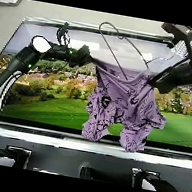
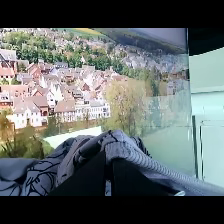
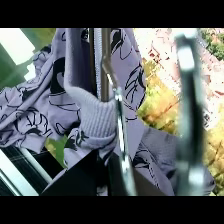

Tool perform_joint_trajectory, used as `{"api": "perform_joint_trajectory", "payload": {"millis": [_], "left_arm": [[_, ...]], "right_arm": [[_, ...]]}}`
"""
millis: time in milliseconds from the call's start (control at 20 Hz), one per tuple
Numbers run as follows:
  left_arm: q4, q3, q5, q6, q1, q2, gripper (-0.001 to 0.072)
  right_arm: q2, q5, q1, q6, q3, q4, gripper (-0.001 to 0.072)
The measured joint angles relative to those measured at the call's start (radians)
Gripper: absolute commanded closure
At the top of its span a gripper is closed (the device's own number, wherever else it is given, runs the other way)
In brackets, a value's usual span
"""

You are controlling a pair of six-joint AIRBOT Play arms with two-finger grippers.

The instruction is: Fold the clothes and pants, and hang the long-sleeved shirts on hangers.

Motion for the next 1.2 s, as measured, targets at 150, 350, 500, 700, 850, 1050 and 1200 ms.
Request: {"api": "perform_joint_trajectory", "payload": {"millis": [150, 350, 500, 700, 850, 1050, 1200], "left_arm": [[-0.008, 0.002, -0.025, 0.012, -0.005, 0.0, 0.0682], [-0.014, 0.003, -0.047, 0.018, -0.032, 0.0, 0.0682], [-0.016, 0.003, -0.051, 0.017, -0.053, -0.001, 0.0682], [-0.016, 0.003, -0.056, 0.017, -0.047, -0.003, 0.0682], [-0.017, 0.003, -0.056, 0.017, -0.019, -0.006, 0.0682], [-0.035, 0.005, -0.05, 0.017, 0.004, -0.029, 0.0682], [-0.068, 0.029, -0.047, 0.023, 0.01, -0.07, 0.0683]], "right_arm": [[-0.026, -0.064, 0.0, 0.015, 0.0, 0.012, 0.0671], [-0.039, -0.206, 0.0, 0.111, -0.001, 0.019, 0.0672], [-0.043, -0.263, 0.0, 0.176, -0.001, 0.023, 0.0672], [-0.043, -0.145, 0.0, 0.241, 0.0, 0.019, 0.0673], [-0.032, -0.044, 0.0, 0.293, 0.0, 0.007, 0.0673], [-0.004, 0.023, 0.015, 0.338, 0.0, -0.01, 0.0673], [0.006, 0.041, 0.092, 0.355, 0.0, -0.047, 0.0673]]}}
